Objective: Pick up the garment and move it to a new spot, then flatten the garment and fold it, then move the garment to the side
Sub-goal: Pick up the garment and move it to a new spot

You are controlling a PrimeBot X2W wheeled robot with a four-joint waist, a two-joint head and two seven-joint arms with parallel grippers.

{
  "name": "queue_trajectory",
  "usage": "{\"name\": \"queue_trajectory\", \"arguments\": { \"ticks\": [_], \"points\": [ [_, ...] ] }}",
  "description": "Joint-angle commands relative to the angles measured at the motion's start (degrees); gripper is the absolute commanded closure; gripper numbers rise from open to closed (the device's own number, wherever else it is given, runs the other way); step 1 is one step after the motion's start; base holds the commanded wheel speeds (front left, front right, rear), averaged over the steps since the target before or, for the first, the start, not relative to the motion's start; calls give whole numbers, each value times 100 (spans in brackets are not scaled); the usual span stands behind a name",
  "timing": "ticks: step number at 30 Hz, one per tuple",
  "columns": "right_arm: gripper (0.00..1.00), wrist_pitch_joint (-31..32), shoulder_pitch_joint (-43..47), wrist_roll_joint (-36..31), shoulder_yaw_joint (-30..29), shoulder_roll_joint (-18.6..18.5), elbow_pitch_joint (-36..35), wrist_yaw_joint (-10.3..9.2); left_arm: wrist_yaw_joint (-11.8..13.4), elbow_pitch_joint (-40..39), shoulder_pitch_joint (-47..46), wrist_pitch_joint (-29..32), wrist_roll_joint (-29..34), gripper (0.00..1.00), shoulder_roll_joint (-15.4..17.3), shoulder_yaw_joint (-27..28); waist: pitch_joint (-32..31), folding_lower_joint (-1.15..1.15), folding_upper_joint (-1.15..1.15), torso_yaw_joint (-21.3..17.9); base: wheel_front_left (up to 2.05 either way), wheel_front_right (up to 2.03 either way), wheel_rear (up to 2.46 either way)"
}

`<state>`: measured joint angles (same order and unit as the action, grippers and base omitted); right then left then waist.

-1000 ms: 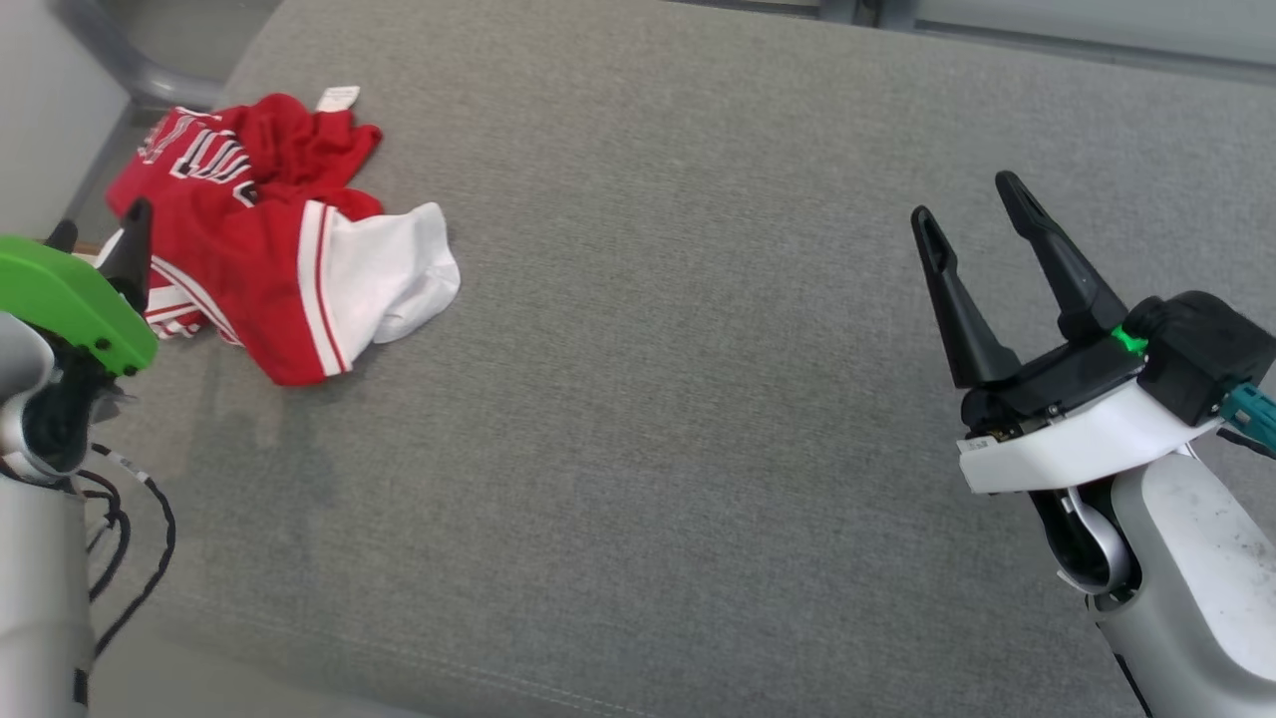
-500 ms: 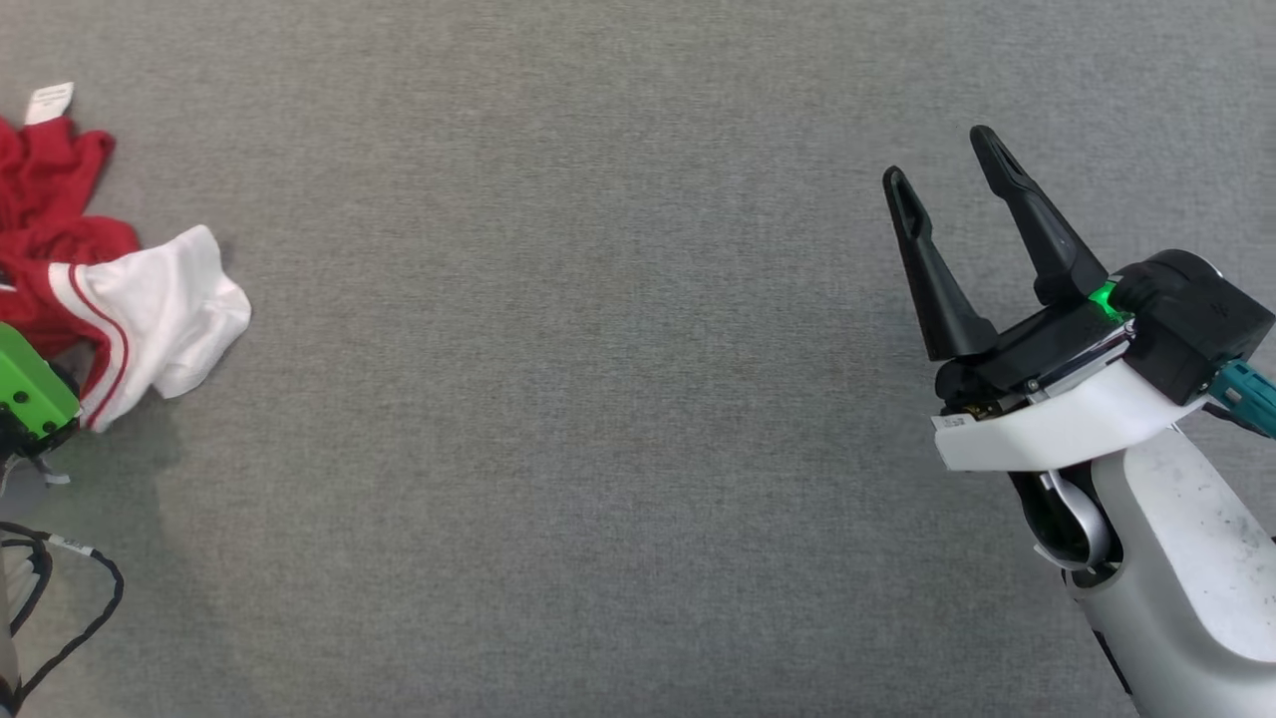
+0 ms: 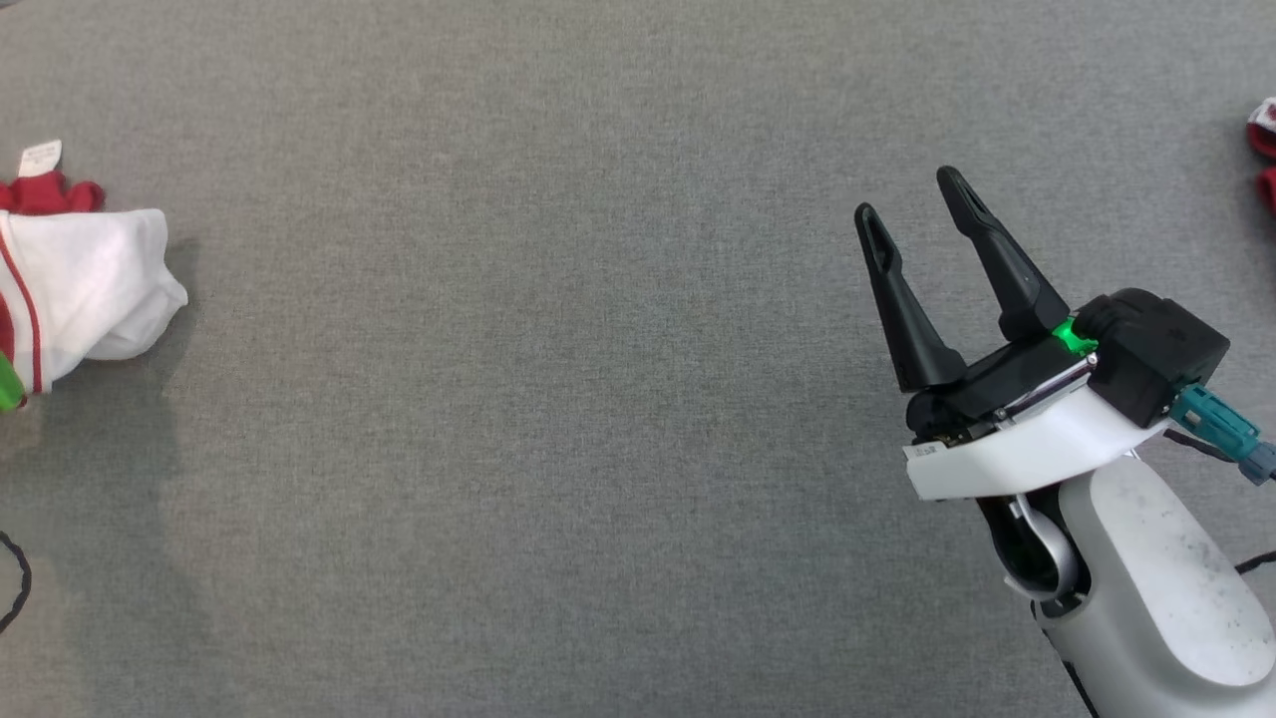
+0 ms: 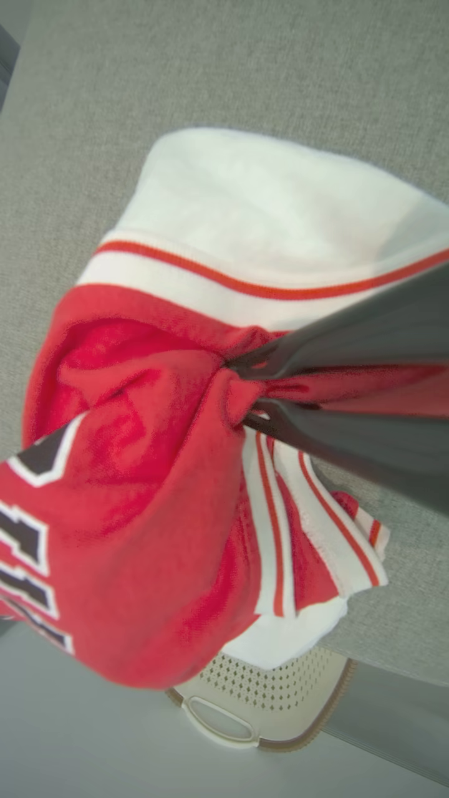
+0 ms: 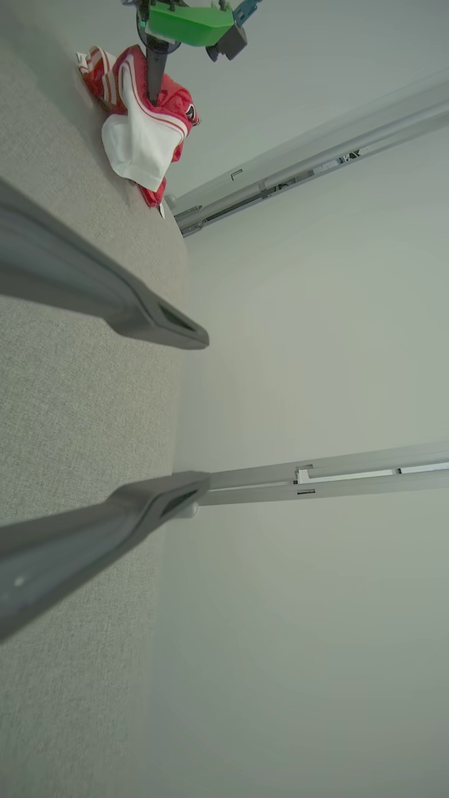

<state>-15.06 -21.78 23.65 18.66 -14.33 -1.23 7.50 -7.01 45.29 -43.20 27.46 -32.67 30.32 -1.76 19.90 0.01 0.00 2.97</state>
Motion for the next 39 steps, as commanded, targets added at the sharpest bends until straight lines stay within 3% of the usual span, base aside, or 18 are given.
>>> {"name": "queue_trajectory", "arguments": {
  "ticks": [1,6,13,21,27,31,35,36,37,39],
  "points": [
    [0,-14,149,40,-23,35,36,-2,-23,-187,-101,13,47,100,52,-118,-449,-1,0,-129,0,0,0],
    [0,-14,414,86,-143,176,96,-2,-52,-1129,-127,226,18,100,84,-565,-942,-1,0,-347,0,0,0],
    [0,-14,716,71,-347,285,64,-2,-58,-3065,-78,661,-107,100,31,-1474,-1355,-1,0,-788,0,0,0],
    [0,-14,808,84,-576,303,-48,-2,-36,-4469,-240,944,-180,100,-452,-2197,-1419,-1,0,-1388,0,0,0],
    [0,-14,852,101,-637,337,9,-2,65,-4536,205,838,-263,100,-1120,-2731,-1246,-1,0,-1698,0,0,0],
    [0,-14,782,132,-575,347,79,-2,103,-3921,621,223,-66,100,-1561,-3049,-1119,-1,0,-1831,0,0,0],
    [0,-14,716,154,-533,313,156,-2,165,-2883,843,-804,371,100,-1949,-3319,-1031,-1,0,-1860,0,0,0],
    [0,-14,709,156,-509,294,186,-2,152,-2562,858,-1066,442,17,-2040,-3407,-1018,-1,0,-1854,0,0,0],
    [0,-14,708,160,-500,285,204,-2,140,-2309,898,-1245,429,0,-2144,-3443,-1014,-1,0,-1842,0,0,0],
    [0,-14,673,175,-472,246,263,-2,96,-1804,832,-1600,551,0,-2283,-3570,-1020,-1,0,-1799,0,0,0]
  ]
}}
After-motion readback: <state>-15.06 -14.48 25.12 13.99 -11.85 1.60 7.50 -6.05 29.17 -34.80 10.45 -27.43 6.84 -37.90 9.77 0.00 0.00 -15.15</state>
